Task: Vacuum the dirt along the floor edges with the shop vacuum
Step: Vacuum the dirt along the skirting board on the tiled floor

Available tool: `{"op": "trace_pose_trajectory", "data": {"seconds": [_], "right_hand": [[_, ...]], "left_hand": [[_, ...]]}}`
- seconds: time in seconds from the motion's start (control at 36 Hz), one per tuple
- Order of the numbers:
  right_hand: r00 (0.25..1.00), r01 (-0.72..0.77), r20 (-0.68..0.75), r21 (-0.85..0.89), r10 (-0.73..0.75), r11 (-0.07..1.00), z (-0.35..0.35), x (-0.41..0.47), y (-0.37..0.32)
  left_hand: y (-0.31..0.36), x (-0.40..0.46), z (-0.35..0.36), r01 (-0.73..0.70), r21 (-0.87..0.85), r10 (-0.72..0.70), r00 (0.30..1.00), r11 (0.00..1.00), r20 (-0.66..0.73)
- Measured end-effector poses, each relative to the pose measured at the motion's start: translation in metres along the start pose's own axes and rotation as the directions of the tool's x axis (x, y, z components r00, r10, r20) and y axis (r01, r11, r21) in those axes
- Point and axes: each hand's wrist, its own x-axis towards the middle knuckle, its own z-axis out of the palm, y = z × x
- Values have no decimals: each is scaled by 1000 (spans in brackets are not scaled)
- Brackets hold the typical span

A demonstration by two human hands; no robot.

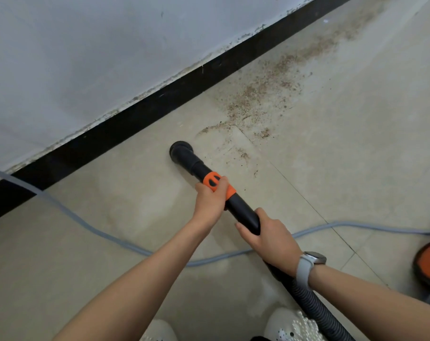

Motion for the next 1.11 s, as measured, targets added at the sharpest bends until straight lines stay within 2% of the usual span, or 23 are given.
{"op": "trace_pose_trajectory", "data": {"seconds": [0.19, 0.33, 0.42, 0.56, 0.69, 0.78, 0.92, 1.0, 1.11], "right_hand": [[984, -115, -120, 161, 135, 980, -19, 18, 15], [979, -132, -131, 163, 154, 978, -26, 23, 18], [986, -115, -110, 115, 127, 987, -20, 19, 13], [997, -38, -60, 62, 42, 997, -8, 17, -3], [995, 13, 94, 114, -24, 993, 0, 28, -14], [986, 25, 155, 187, -54, 982, 1, 36, -19], [980, 41, 173, 325, -102, 945, -1, 51, -35], [972, -3, 206, 483, -110, 876, -7, 63, -42], [950, -153, 304, 657, -73, 738, -25, 78, -56]], "left_hand": [[37, 29, 33, -11, 108, -8, 984, 994, 176], [43, 36, 41, 6, 87, -23, 981, 996, 190], [33, 37, 33, 4, 67, -16, 984, 998, 177], [17, 33, 10, 7, -117, 5, 995, 993, 104], [14, 33, -14, 9, -140, 2, 997, 990, 77], [13, 36, -28, 13, -75, -4, 993, 997, 115], [19, 35, -46, 1, 31, -6, 984, 1000, 179], [24, 31, -56, -11, 119, -13, 979, 993, 202], [22, 17, -74, 0, 325, -92, 959, 946, 267]]}}
